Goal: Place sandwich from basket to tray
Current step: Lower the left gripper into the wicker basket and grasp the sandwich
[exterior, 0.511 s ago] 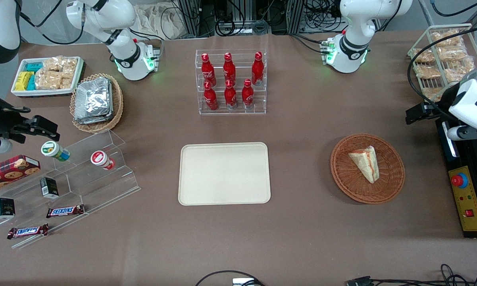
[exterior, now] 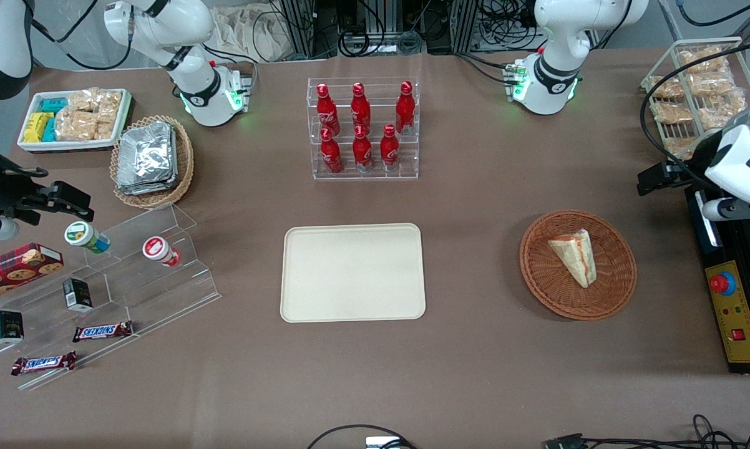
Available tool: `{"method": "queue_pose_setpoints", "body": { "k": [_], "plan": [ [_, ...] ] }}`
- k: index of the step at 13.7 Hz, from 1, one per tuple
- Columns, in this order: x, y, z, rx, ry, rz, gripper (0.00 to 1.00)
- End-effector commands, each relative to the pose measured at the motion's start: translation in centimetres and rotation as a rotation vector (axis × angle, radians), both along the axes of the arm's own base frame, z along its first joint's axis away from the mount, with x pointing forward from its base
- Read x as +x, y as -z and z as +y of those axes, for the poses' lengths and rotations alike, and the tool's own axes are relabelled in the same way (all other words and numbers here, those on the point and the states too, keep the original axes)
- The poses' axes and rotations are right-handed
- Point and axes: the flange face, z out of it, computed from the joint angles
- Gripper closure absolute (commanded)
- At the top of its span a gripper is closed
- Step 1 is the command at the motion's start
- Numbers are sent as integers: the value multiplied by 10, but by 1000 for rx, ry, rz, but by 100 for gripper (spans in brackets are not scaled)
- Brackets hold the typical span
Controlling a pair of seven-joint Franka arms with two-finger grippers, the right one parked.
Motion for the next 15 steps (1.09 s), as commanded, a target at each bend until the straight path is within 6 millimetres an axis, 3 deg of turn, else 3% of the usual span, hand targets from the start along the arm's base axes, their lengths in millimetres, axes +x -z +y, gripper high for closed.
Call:
{"method": "queue_pose_setpoints", "body": {
  "k": [1,4,7,9,12,15],
  "plan": [
    [-3,2,2,-4,-3,4,0],
    [6,19,8,7,-11,24,0],
    [23,50,8,17,-15,31,0],
    [34,74,29,14,-52,48,0],
    [44,134,43,9,-151,85,0],
    [52,200,41,36,-317,124,0]
  ]
}}
